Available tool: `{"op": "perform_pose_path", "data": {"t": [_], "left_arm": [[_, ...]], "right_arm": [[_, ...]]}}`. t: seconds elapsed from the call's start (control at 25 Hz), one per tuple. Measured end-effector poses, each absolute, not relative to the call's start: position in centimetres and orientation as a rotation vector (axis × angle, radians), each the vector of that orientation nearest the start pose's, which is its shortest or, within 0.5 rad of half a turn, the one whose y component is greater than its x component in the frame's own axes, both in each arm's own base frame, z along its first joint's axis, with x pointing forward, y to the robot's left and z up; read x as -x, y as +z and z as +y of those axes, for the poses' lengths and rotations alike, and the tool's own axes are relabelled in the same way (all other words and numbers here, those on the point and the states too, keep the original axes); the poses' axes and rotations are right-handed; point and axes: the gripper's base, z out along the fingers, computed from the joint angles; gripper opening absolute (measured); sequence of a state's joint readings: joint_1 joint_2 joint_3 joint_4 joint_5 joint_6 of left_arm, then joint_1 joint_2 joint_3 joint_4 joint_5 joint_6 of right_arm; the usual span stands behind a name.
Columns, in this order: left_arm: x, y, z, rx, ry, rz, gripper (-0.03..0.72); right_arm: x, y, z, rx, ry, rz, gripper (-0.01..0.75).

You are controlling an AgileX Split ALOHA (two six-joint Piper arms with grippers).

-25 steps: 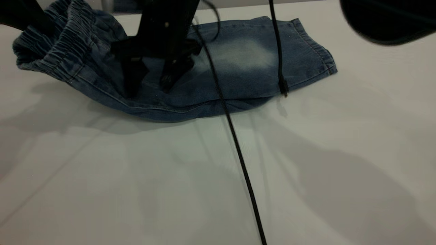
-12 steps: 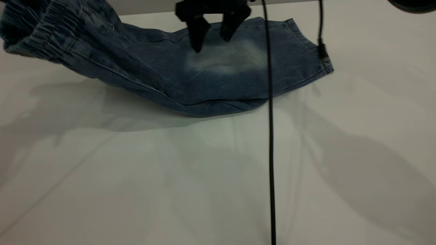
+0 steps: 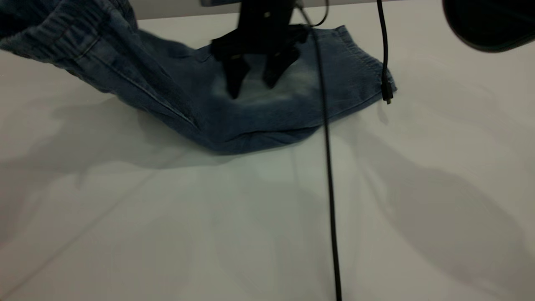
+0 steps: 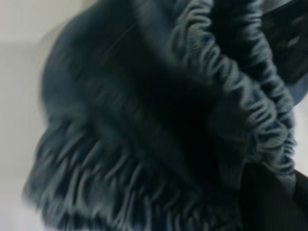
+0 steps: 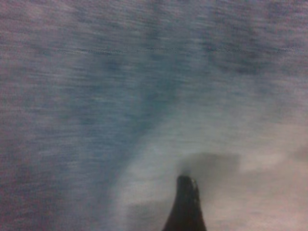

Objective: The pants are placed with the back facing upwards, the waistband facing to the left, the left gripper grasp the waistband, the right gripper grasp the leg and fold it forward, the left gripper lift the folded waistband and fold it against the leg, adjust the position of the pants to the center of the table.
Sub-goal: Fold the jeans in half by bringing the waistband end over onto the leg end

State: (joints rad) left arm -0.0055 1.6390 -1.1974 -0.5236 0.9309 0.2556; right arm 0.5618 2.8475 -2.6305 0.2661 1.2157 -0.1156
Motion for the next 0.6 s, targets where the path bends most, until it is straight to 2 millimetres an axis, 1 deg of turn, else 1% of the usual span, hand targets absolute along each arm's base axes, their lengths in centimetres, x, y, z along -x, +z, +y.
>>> {"op": "perform_pose_path", "data": {"t": [0.08, 0.16, 0.24, 0.32, 0.36, 0.52, 0.6], "left_arm": [[-33.2, 26.4, -5.1, -0.063, -0.599, 2.725, 0.046], [-33.6, 27.3, -6.3, -0.109, -0.595, 2.675, 0.046], [-33.9, 28.2, -7.2, -0.142, -0.593, 2.632, 0.046], [-34.2, 28.7, -7.7, -0.157, -0.594, 2.599, 0.046], [-34.3, 28.7, -7.8, -0.156, -0.595, 2.596, 0.046], [-34.7, 28.1, -7.9, -0.146, -0.595, 2.603, 0.046], [-35.0, 27.8, -8.4, -0.142, -0.607, 2.595, 0.046]], "right_arm": [[-45.0, 7.1, 32.3, 0.932, 0.461, 2.802, 0.488], [-44.7, 7.1, 32.7, 0.960, 0.463, 2.793, 0.472], [-44.7, 7.5, 32.7, 0.960, 0.457, 2.787, 0.460], [-45.1, 8.7, 32.1, 0.947, 0.426, 2.774, 0.453], [-45.4, 9.7, 31.8, 0.939, 0.414, 2.755, 0.451], [-47.1, 15.1, 29.9, 0.875, 0.367, 2.635, 0.449], [-47.8, 17.4, 28.8, 0.841, 0.337, 2.585, 0.448]]}}
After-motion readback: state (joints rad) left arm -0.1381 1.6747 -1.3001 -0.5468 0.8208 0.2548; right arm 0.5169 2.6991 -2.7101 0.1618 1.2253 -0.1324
